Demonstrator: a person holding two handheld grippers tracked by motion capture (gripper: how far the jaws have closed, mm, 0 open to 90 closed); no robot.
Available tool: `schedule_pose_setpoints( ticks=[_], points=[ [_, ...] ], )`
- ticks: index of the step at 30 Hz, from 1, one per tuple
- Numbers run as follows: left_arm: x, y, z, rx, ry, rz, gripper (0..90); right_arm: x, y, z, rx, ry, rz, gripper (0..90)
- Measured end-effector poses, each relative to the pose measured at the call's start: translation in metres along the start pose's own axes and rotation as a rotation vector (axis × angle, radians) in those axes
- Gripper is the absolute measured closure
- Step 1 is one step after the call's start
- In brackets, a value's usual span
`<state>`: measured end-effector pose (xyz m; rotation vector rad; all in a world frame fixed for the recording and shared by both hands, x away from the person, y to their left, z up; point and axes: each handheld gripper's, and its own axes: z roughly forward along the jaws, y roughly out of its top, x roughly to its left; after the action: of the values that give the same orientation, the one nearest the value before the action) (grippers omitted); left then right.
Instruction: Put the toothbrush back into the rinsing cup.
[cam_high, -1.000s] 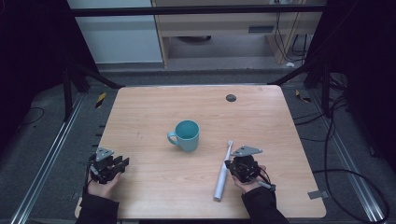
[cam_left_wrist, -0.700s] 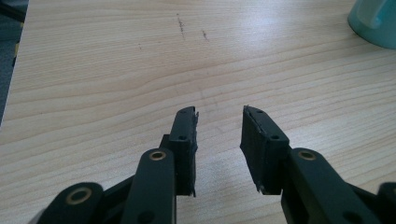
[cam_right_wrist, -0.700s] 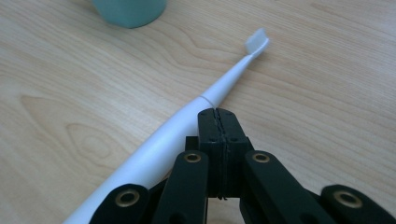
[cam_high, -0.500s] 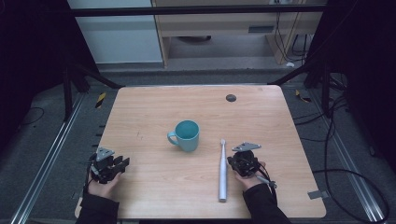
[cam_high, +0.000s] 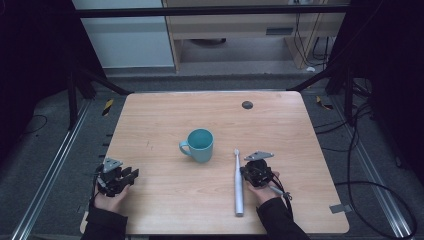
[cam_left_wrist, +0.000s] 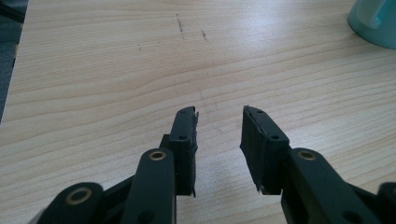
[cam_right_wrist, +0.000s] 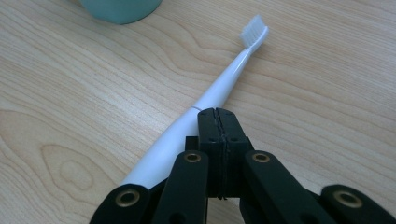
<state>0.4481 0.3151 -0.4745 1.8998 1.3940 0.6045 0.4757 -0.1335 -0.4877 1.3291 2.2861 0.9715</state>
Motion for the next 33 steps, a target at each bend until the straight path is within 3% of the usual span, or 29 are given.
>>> schedule_pose_setpoints(
  ticks=[19, 25, 33],
  points=[
    [0.0, 0.0, 0.0, 0.001, 0.001, -0.001, 65.4, 0.009, 0.005, 0.003, 0.004, 0.032, -0.031, 89.9],
    [0.0, 0.0, 0.0, 0.001, 0.0, 0.0, 65.5, 0.011, 0.006, 0.0, 0.001, 0.022, -0.049, 89.7],
    [0.001, 0.0, 0.0, 0.001, 0.001, -0.002, 65.4, 0.0, 0.009, -0.024, -0.044, -0.002, -0.046, 79.3]
  ],
)
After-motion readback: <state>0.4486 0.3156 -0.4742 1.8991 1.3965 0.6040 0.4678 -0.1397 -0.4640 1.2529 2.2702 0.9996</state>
